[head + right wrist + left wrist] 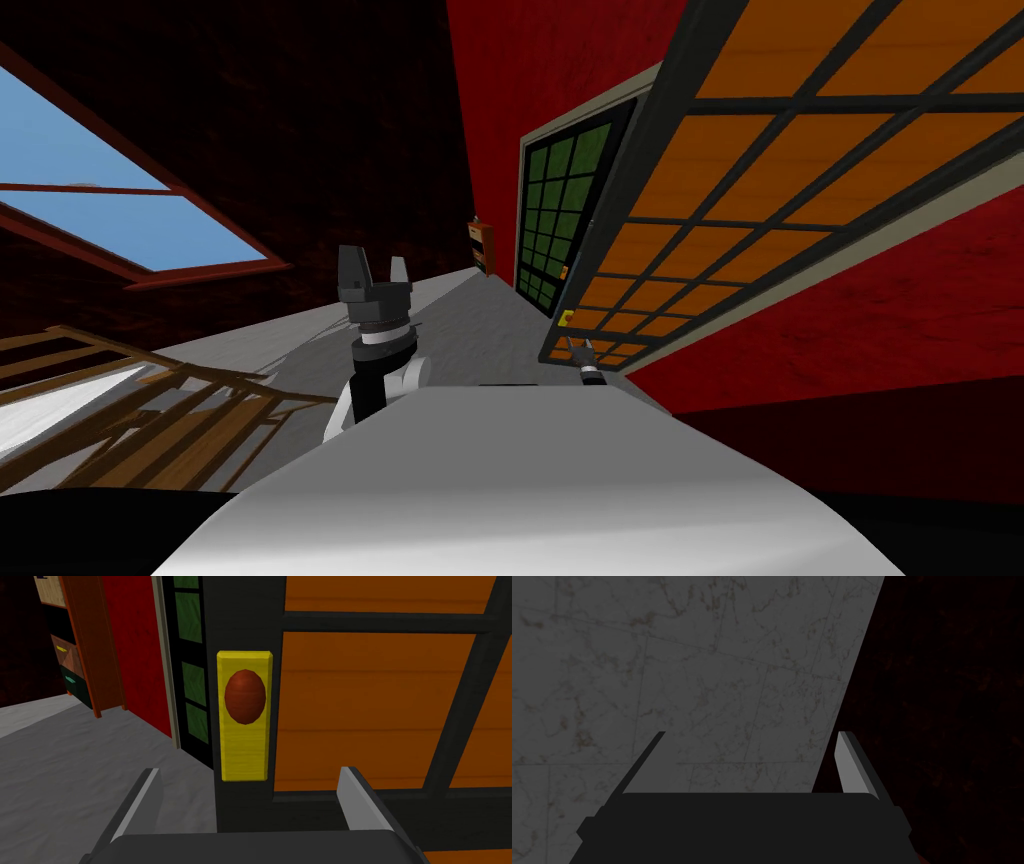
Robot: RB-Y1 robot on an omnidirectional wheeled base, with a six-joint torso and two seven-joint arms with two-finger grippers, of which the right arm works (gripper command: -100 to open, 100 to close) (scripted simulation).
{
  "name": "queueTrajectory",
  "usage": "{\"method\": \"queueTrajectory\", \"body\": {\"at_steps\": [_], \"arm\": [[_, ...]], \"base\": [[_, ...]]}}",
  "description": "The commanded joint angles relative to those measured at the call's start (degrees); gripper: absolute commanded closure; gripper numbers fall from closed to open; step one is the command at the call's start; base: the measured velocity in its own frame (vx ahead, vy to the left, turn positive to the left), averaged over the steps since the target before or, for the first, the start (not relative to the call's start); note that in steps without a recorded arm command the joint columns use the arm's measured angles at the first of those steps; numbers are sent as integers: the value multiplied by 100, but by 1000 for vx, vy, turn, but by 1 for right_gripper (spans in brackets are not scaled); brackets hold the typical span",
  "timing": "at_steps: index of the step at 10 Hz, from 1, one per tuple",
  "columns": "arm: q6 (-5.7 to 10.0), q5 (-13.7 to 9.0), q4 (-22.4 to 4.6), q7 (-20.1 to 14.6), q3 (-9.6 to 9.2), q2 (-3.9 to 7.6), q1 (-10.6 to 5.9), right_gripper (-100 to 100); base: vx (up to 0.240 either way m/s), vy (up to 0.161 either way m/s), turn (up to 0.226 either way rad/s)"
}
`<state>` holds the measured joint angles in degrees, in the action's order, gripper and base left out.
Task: Pull the door open
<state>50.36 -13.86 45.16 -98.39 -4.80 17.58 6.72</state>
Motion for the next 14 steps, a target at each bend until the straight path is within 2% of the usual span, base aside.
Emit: {"method": "queueTrajectory", "body": {"at_steps": [1, 5, 10, 11, 14], "arm": [[41, -93, -192, 39, 4, -7, -148, -100], [161, -369, -738, 154, 18, -28, -588, -100], [326, -749, -1561, 314, 36, -57, -1193, -100], [351, -806, -1680, 338, 39, -62, -1284, -100], [372, -826, -1773, 339, 37, -64, -1346, -100]], "base": [[-3, -19, 90], [61, -43, 114], [64, -41, 111], [44, -41, 107], [18, -19, 18]]}}
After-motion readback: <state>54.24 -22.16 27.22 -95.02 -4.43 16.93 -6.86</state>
